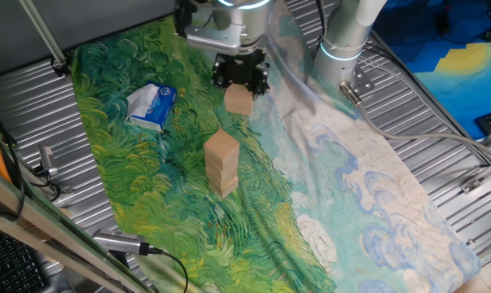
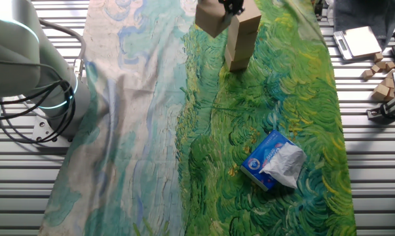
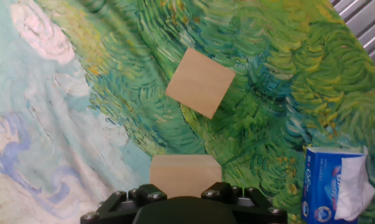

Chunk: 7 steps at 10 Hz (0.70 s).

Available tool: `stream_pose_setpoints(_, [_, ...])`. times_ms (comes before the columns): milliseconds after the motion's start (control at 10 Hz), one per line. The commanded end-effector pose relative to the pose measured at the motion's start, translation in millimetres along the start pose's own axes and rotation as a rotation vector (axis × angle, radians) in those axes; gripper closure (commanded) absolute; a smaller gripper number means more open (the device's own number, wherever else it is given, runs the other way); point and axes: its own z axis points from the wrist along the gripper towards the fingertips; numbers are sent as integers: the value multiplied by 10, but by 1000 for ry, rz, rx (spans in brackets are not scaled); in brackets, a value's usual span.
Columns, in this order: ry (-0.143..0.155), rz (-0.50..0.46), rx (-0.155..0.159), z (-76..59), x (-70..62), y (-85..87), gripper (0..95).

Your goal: Stack the blocks in a vertical line of five

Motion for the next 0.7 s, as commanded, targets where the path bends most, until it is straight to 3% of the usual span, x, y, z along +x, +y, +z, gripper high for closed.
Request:
stream_pose_setpoints(100, [-4, -9, -13, 2, -135, 45, 950])
stream_pose_setpoints(300, [10, -3, -1, 1, -248, 111, 950])
stream_pose_setpoints(500, [15, 8, -3, 1, -257, 116, 950])
stream_pose_setpoints(700, [33, 85, -26, -4, -253, 116, 950])
